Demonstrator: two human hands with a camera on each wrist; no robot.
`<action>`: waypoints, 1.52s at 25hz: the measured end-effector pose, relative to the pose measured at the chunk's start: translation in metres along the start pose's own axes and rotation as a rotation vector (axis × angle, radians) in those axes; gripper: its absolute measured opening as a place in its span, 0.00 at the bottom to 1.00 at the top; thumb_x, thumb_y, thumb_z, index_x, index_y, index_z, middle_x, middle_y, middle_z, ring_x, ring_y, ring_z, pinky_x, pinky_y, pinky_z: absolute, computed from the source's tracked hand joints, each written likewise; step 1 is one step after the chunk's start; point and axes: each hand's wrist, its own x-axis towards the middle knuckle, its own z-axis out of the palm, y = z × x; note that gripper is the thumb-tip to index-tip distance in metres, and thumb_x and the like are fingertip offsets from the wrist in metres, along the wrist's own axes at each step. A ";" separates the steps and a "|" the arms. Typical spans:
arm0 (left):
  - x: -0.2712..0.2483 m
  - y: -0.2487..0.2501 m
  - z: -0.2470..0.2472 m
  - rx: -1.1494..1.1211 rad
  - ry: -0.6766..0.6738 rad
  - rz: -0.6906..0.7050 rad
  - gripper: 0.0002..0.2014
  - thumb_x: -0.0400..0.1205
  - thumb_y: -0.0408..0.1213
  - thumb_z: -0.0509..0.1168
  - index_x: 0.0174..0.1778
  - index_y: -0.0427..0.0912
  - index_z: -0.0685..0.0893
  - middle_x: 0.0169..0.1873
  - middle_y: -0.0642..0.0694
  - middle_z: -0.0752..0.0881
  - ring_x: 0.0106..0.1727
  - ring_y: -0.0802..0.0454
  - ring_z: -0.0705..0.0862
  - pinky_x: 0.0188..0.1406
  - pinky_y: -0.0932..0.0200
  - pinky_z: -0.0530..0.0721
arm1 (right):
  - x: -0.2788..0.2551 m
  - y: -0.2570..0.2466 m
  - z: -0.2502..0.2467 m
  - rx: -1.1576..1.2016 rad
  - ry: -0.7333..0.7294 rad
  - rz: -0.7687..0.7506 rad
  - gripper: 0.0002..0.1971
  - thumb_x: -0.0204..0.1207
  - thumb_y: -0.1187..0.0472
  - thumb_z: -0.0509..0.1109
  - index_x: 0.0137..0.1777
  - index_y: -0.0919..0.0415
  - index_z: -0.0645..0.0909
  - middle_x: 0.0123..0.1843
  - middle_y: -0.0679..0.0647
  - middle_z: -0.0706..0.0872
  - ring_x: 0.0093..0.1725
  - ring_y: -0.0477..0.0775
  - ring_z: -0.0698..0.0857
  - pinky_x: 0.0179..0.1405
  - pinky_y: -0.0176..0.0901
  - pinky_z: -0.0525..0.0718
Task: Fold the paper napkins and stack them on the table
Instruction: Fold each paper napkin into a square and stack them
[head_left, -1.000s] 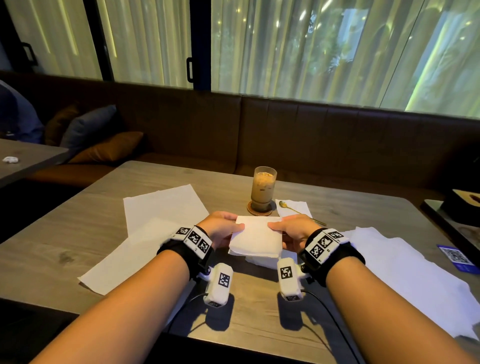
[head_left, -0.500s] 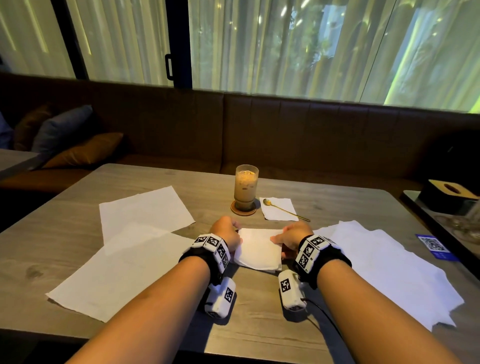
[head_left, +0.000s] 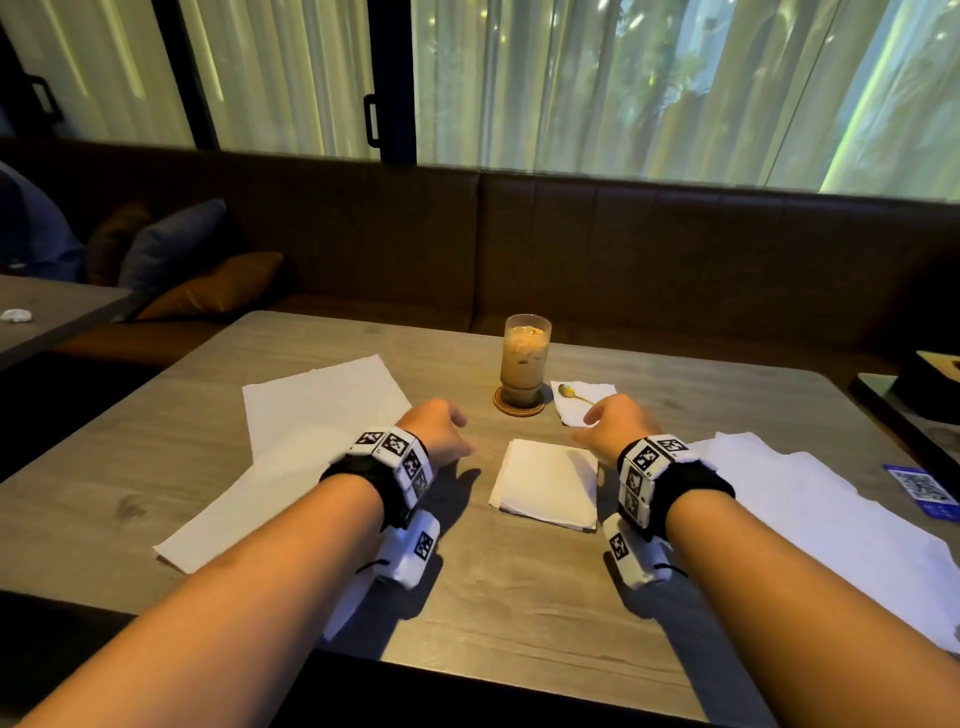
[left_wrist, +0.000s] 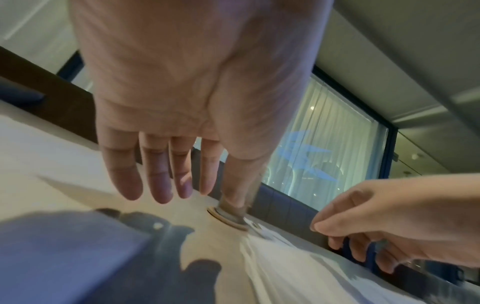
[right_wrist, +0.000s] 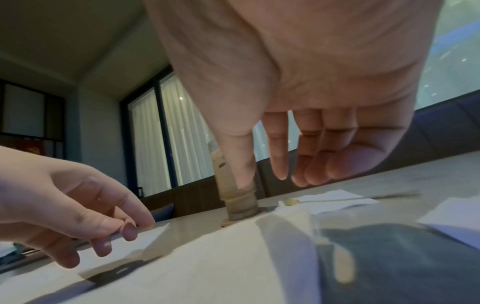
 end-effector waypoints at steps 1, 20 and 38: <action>-0.003 -0.011 -0.014 0.027 -0.002 -0.001 0.26 0.79 0.48 0.78 0.73 0.50 0.83 0.66 0.45 0.87 0.67 0.45 0.85 0.67 0.52 0.84 | -0.004 -0.007 0.000 0.016 -0.006 -0.067 0.16 0.79 0.52 0.78 0.63 0.58 0.89 0.60 0.57 0.92 0.56 0.58 0.88 0.58 0.50 0.87; -0.020 -0.134 -0.067 0.434 -0.159 -0.075 0.43 0.73 0.65 0.75 0.83 0.68 0.64 0.87 0.45 0.59 0.87 0.37 0.58 0.82 0.38 0.66 | -0.043 -0.115 0.101 -0.119 -0.354 -0.495 0.32 0.77 0.50 0.80 0.80 0.50 0.77 0.76 0.50 0.84 0.71 0.54 0.84 0.66 0.48 0.84; -0.017 -0.126 -0.061 0.269 0.093 0.141 0.08 0.71 0.51 0.74 0.37 0.53 0.84 0.40 0.55 0.88 0.48 0.51 0.83 0.51 0.51 0.86 | -0.040 -0.114 0.105 -0.181 -0.355 -0.495 0.32 0.76 0.46 0.79 0.79 0.51 0.78 0.74 0.53 0.84 0.69 0.57 0.83 0.66 0.52 0.85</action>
